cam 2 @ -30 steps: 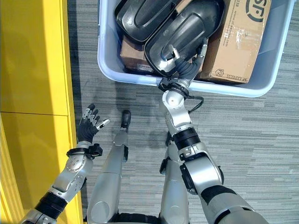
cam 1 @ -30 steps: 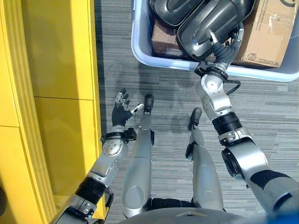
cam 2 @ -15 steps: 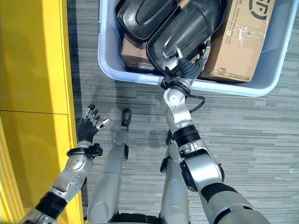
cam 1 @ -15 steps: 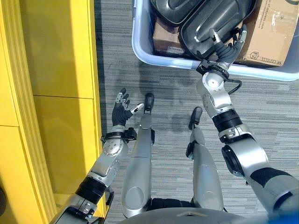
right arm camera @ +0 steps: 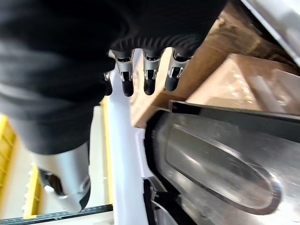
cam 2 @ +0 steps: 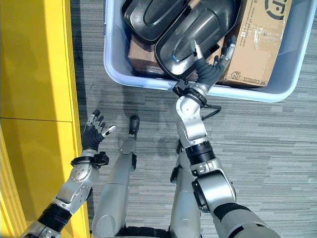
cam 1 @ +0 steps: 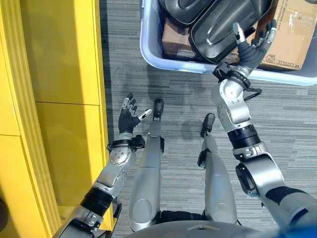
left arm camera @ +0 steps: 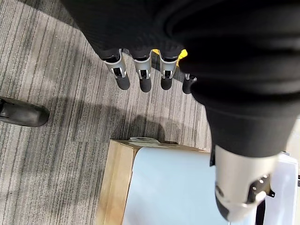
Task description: Move parts from the plastic box to the shelf.
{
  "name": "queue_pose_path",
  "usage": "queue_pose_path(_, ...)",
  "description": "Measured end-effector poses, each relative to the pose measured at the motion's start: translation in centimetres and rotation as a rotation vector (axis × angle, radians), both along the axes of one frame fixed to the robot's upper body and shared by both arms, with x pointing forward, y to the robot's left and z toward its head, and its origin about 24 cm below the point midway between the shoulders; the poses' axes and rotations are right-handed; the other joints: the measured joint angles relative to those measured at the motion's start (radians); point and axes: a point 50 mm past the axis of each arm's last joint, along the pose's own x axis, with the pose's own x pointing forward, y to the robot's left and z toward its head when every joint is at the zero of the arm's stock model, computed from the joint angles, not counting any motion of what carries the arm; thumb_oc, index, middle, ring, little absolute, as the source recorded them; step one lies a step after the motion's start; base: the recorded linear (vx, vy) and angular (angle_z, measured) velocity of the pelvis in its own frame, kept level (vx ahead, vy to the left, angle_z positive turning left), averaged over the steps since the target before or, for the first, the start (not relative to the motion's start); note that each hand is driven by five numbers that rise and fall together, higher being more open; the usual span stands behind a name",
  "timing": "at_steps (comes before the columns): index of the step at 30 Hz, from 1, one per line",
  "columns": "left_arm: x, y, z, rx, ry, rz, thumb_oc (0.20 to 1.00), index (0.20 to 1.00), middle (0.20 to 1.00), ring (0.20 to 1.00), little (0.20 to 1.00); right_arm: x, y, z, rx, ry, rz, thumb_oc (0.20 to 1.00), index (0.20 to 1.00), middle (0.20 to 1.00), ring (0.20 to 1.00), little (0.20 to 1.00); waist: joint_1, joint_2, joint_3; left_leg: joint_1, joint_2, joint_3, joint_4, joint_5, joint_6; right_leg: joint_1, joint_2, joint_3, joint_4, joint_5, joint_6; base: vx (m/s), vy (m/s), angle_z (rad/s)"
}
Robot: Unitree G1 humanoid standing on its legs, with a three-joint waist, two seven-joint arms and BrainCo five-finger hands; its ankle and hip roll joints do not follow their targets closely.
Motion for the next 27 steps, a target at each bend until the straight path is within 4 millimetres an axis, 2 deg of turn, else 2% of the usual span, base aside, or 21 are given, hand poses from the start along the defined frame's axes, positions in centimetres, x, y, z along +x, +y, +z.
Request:
queue_pose_path(13, 0.0, 0.0, 0.0, 0.000, 0.000, 0.000, 1.000, 1.000, 1.000, 1.000, 1.000, 0.0, -0.3, -1.2, -0.002, 0.035, -0.028, 1.000, 1.000, 1.000, 1.000, 1.000, -0.006, 0.000, 0.000, 0.000, 0.000, 0.002, 0.012, -0.005, 0.003, 0.003, 0.000, 0.002, 0.002, 0.000, 0.001, 0.00, 0.000, 0.00)
queue_pose_path(20, 0.0, 0.0, 0.0, 0.001, 0.001, 0.000, 1.000, 1.000, 1.000, 1.000, 1.000, 1.1, -0.5, -2.6, -0.026, 0.127, -0.055, 1.000, 1.000, 1.000, 1.000, 1.000, -0.005, 0.000, 0.000, -0.001, -0.001, 0.002, 0.014, -0.005, 0.003, 0.003, -0.001, 0.002, 0.003, 0.000, 0.001, 0.00, 0.000, 0.00)
queue_pose_path(27, 0.0, 0.0, 0.0, 0.001, -0.001, 0.001, 1.000, 1.000, 1.000, 1.000, 1.000, 2.4, -0.3, -2.2, -0.049, 0.169, -0.066, 1.000, 1.000, 1.000, 1.000, 1.000, -0.002, 0.000, 0.000, -0.001, 0.000, 0.001, 0.016, -0.006, 0.003, 0.003, 0.000, 0.002, 0.007, -0.001, 0.001, 0.00, 0.000, 0.00)
